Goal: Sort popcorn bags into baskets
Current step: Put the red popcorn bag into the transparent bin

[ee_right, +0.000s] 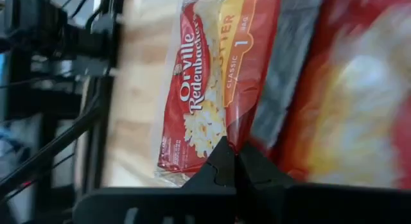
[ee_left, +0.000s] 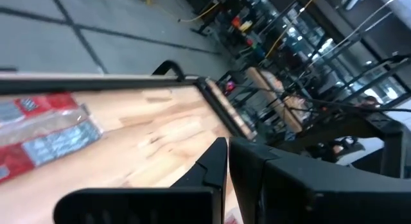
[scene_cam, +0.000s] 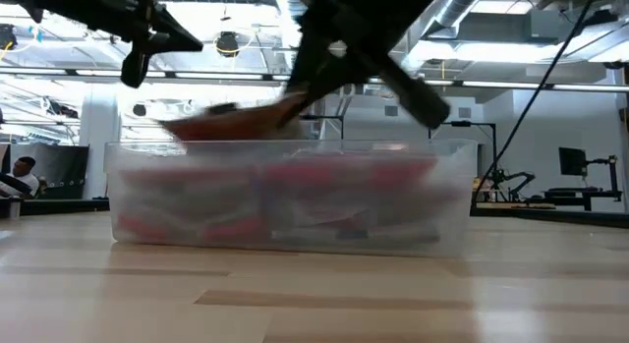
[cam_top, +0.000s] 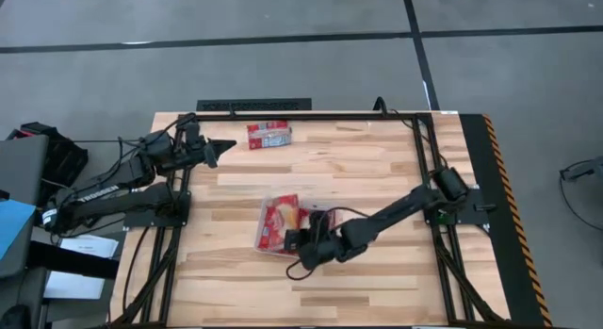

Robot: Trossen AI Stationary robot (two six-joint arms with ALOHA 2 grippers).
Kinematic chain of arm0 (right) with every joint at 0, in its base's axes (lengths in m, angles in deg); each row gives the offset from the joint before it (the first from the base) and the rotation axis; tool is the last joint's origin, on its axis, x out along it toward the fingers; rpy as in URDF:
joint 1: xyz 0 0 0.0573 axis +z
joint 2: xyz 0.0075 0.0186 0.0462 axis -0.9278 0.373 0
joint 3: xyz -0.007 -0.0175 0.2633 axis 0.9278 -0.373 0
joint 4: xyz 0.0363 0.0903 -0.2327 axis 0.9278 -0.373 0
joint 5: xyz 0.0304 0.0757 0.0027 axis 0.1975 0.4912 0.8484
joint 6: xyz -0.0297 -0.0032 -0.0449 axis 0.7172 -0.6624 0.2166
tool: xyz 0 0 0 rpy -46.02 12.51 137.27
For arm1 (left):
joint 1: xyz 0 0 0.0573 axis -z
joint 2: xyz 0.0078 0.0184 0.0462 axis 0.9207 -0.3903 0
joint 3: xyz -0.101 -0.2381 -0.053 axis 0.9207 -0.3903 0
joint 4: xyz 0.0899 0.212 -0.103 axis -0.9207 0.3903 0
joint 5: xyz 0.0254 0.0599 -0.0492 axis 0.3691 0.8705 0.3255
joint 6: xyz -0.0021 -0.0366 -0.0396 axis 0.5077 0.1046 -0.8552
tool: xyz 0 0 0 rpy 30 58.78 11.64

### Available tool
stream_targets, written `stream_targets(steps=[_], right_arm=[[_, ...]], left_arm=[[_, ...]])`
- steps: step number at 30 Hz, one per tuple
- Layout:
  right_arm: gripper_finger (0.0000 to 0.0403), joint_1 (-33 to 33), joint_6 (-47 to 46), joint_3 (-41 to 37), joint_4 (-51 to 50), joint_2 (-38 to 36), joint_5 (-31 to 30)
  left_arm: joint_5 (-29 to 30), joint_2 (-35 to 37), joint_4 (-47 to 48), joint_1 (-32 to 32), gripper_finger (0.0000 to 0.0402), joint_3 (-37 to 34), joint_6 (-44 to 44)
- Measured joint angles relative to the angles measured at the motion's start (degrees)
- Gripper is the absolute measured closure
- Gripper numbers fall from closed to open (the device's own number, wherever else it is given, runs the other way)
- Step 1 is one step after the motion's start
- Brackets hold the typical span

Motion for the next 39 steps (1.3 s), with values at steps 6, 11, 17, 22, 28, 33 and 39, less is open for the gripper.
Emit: stream_targets(steps=[6,11,17,22,28,33,39], right_arm=[[0.0398,-0.03,0.15,0.09,7.6,2.87,1.79],[0.0338,-1.37,2.68,0.09,7.45,2.92,2.09],[0.0236,-2.52,10.57,0.09,11.47,2.9,9.0],[0.0171,-2.33,17.63,2.88,8.73,2.9,13.95],[0.0164,-2.0,21.77,11.26,-15.22,2.83,15.54],[0.0178,-3.55,28.64,19.31,-31.35,0.67,11.07],[0.019,-8.76,39.59,23.56,-44.69,-5.48,1.88]], left_arm=[[0.19,-0.05,4.11,0.0,0.0397,0.0,-0.53],[0.39,-0.07,6.24,0.0,0.0397,0.0,-0.28],[0.44,-0.07,7.09,0.0,0.0397,0.0,-0.24],[0.74,-0.07,7.11,0.0,0.0397,0.0,-0.24],[4.05,-0.37,8.25,0.0,0.0397,0.0,-0.21],[11.91,-5.33,12.81,0.0,0.0383,-0.14,1.74],[11.68,-25.39,0.87,-2.88,0.0383,-0.87,8.72]])
